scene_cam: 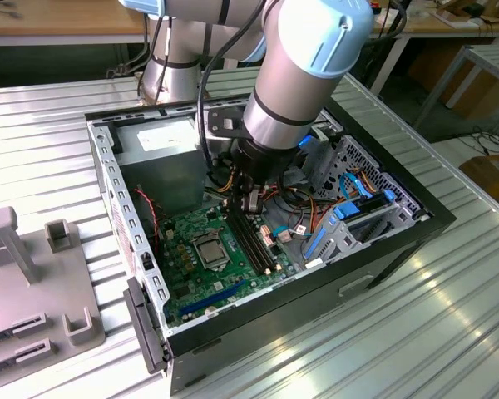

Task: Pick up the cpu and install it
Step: 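Install the first cpu locking lever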

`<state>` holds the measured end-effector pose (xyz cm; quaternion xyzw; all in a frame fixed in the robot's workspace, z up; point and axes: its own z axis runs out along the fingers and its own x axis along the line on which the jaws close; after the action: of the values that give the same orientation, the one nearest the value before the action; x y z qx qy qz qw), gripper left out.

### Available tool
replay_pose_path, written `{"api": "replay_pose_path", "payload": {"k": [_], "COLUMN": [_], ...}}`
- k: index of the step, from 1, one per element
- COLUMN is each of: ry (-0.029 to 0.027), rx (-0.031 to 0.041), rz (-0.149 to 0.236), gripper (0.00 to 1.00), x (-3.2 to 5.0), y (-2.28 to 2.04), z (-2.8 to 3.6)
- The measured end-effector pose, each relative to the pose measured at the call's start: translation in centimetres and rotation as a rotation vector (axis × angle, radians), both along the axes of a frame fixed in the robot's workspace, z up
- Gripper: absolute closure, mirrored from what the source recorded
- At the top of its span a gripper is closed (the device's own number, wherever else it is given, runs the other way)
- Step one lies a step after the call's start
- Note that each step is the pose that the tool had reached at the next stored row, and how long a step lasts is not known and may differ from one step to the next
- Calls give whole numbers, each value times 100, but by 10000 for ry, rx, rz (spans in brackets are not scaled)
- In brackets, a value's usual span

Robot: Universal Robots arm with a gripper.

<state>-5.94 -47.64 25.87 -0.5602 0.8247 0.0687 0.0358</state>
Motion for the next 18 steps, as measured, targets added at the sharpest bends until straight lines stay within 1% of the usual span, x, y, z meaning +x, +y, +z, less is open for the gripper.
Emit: {"api": "replay_pose_path", "payload": {"k": [14,18], "ry": [0,1], "rx": [1,0], "rz": [43,338], "gripper": [89,89], "x": [-3,-10], "y": [2,2], "z": [0,0]}}
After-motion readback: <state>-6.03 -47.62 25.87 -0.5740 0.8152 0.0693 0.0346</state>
